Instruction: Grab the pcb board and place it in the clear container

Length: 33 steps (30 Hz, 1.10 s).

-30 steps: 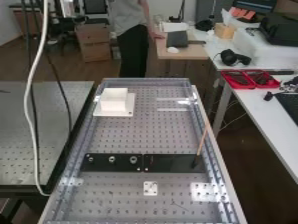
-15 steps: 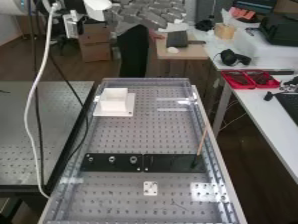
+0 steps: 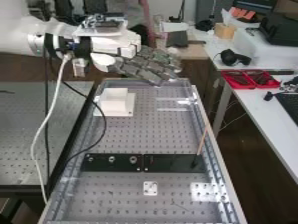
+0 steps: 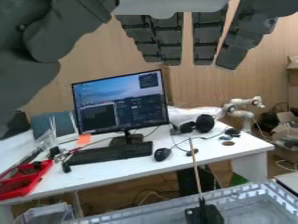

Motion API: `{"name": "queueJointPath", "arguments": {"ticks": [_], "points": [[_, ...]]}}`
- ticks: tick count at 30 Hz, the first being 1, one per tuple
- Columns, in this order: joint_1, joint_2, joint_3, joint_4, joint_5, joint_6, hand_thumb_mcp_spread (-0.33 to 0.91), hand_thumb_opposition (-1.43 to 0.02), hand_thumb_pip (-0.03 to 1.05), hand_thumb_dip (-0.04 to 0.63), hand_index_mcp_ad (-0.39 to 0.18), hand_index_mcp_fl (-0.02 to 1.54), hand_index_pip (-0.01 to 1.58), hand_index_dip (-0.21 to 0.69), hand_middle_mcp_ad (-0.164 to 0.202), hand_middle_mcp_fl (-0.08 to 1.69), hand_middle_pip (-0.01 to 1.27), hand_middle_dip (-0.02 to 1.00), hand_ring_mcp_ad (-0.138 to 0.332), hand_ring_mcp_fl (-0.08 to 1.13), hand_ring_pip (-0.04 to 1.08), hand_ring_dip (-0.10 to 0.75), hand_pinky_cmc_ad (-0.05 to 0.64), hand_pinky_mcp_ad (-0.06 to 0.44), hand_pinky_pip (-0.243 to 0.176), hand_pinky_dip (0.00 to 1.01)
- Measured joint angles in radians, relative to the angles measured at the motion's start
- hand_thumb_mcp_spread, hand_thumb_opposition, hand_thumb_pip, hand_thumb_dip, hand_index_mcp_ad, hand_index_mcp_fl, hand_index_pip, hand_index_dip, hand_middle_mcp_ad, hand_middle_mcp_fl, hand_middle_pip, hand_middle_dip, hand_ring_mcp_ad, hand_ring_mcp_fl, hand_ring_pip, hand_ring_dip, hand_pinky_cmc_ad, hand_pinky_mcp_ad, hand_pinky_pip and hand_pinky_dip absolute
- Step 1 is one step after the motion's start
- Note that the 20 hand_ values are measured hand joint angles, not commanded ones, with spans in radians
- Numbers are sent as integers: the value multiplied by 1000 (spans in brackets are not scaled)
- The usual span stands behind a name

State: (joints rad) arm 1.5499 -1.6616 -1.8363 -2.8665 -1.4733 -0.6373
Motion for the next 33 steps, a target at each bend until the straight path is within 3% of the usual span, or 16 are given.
{"name": "queueJointPath", "arguments": {"ticks": [3,11,18,22,29,33], "points": [[-6,-26,-5,3,4,9,215,-663,152,7,164,72,87,113,171,19,154,47,232,66,87,12,314,230,-124,354],[-32,-89,-15,19,13,38,311,-679,208,21,56,73,96,117,175,23,159,65,229,59,91,12,314,230,-120,354],[-47,-136,-39,66,38,40,374,-695,227,37,-5,126,98,117,169,21,157,80,234,49,87,12,311,229,-124,316],[-56,-162,-53,91,52,32,408,-705,237,51,-24,175,99,117,173,23,159,87,232,31,91,12,304,213,-124,279],[-73,-189,-70,129,70,17,438,-710,271,49,-40,262,101,134,145,19,155,96,223,33,87,12,302,194,-124,237],[-86,-211,-71,138,76,14,469,-723,291,86,-58,325,103,161,138,23,159,106,229,33,87,12,302,194,-124,209]]}}
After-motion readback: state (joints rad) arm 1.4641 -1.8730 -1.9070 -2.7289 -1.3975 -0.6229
